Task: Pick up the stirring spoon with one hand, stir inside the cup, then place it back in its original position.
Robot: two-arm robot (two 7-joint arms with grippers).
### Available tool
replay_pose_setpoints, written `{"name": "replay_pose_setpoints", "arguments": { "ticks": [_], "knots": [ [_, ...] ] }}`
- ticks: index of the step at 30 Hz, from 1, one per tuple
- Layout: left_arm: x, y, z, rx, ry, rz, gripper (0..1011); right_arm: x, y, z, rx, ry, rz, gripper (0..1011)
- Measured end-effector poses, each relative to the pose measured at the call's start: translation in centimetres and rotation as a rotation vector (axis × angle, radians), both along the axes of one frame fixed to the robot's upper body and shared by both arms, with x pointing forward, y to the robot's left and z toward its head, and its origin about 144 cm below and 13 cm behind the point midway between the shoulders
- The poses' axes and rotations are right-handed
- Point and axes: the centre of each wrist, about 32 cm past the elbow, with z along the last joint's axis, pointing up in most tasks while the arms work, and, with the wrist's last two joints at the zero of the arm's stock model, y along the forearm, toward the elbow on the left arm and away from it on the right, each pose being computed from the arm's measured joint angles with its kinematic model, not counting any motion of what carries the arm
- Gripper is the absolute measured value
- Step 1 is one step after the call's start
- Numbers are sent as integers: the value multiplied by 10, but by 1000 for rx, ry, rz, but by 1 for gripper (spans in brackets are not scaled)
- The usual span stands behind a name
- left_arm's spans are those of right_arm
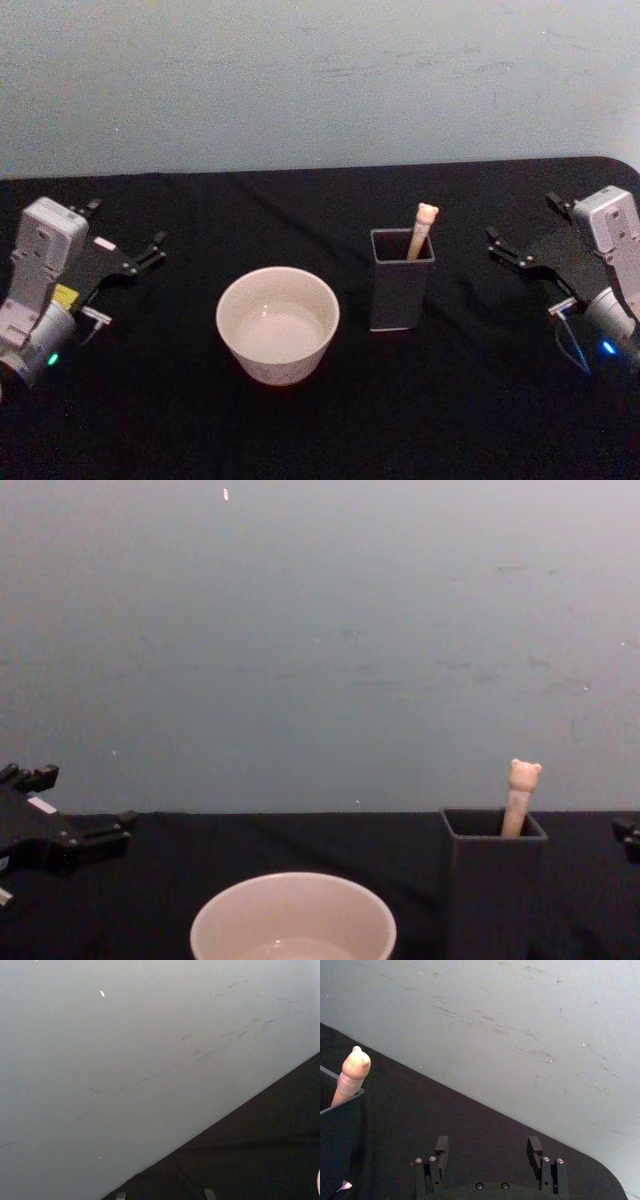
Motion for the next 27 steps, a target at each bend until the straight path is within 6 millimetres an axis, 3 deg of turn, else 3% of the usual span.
{"name": "replay_pose_setpoints", "arguments": {
  "ticks": [27],
  "knots": [
    [0,0,0,0,0,0,1001,0,0,0,0,0,0,1000]
  ]
}}
